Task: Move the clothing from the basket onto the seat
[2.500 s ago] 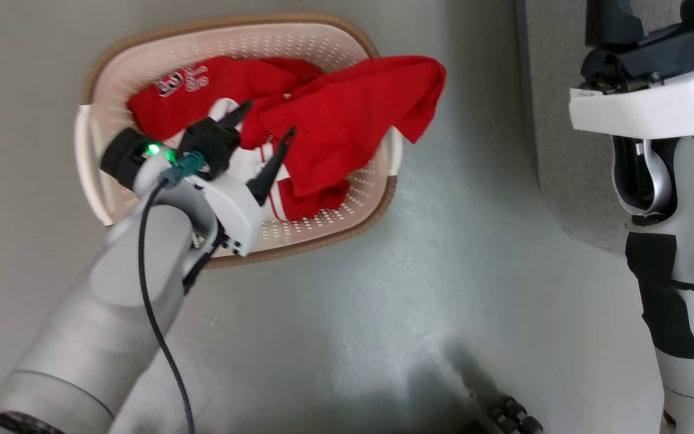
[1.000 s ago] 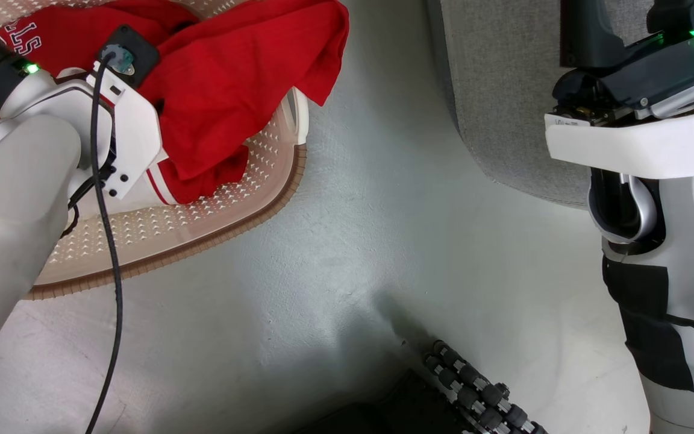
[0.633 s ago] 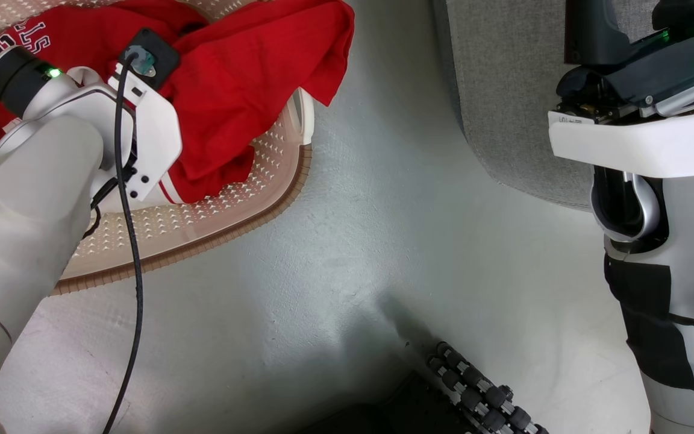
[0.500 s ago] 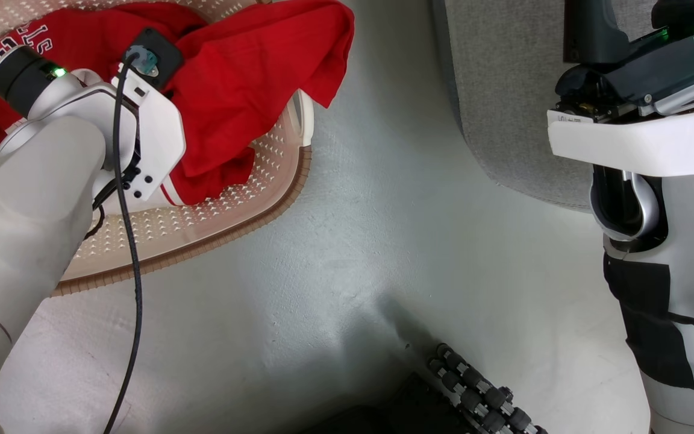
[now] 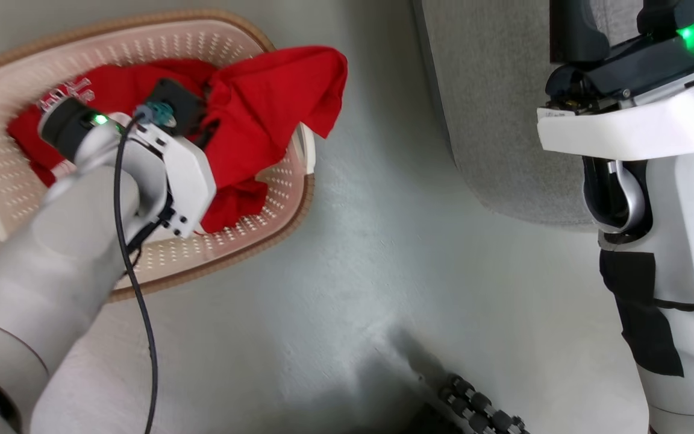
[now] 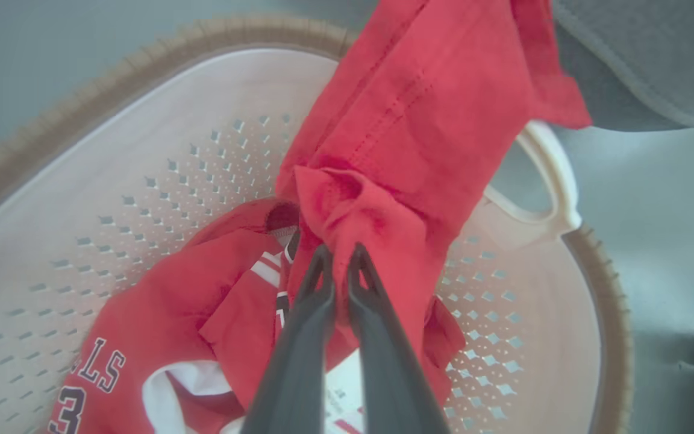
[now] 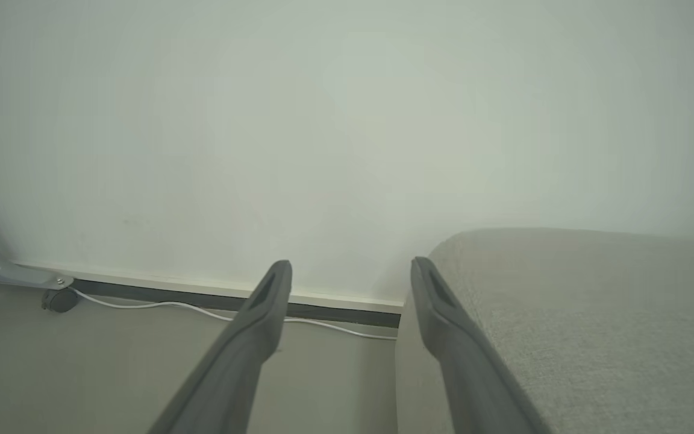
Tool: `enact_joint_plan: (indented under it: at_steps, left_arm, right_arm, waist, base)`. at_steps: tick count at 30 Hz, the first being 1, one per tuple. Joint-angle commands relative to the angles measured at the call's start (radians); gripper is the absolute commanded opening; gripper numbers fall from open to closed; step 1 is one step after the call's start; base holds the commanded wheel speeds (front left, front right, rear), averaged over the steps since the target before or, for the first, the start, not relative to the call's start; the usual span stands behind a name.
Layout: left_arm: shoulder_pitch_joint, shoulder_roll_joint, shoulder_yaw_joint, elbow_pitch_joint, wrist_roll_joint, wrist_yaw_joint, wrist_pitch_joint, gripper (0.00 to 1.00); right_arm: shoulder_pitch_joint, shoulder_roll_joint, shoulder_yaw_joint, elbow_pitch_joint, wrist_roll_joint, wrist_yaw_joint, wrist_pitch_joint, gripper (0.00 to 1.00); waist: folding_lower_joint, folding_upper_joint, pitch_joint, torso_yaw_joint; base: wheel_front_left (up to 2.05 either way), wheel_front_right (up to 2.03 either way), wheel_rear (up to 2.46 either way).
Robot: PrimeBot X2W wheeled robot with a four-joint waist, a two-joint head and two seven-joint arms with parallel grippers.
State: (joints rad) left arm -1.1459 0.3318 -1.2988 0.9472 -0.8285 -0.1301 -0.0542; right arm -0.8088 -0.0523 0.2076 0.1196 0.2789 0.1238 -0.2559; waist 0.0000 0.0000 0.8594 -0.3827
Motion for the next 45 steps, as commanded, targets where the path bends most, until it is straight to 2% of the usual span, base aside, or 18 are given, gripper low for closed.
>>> enact_joint_plan:
  at_steps: [1,10,18,20,32,45]
  left_arm:
    - [0.023,-0.002,0.019,-0.006,-0.010,-0.001,-0.027,0.00]
    - [0.115,-0.062,0.019,0.004,-0.075,-0.001,-0.164,0.00]
    - [0.176,-0.092,0.027,-0.024,-0.125,-0.001,-0.205,0.00]
    - [0.188,-0.094,0.056,-0.050,-0.127,-0.001,-0.207,0.00]
    - [0.320,-0.078,0.250,-0.189,-0.025,-0.001,-0.207,0.00]
    - [0.408,-0.070,0.366,-0.270,0.048,-0.001,-0.208,0.00]
  right_arm:
    - [0.050,0.002,0.002,-0.005,-0.019,0.007,-0.006,1.00]
    - [0.127,-0.012,-0.018,0.076,-0.072,0.007,-0.006,1.00]
    - [0.198,-0.045,-0.024,0.133,-0.077,0.007,-0.006,1.00]
    - [0.216,-0.052,-0.025,0.146,-0.077,0.007,-0.006,1.00]
    - [0.325,-0.080,-0.036,0.222,-0.084,0.007,-0.006,1.00]
    - [0.445,-0.089,-0.069,0.260,-0.092,0.007,-0.006,1.00]
  waist:
    - [0.0000,0.0000,-0.065,0.041]
    - [0.0000,0.0000,-0.256,0.118]
    - [0.0000,0.0000,-0.401,0.171]
    - [0.0000,0.0000,-0.441,0.185]
    - [0.0000,0.0000,-0.648,0.266]
    - [0.0000,0.0000,-0.792,0.325]
  base:
    - [0.00,0.00,0.00]
    - [0.00,0.00,0.00]
    - [0.00,0.00,0.00]
    - [0.00,0.00,0.00]
    - [0.00,0.00,0.00]
    - [0.00,0.00,0.00]
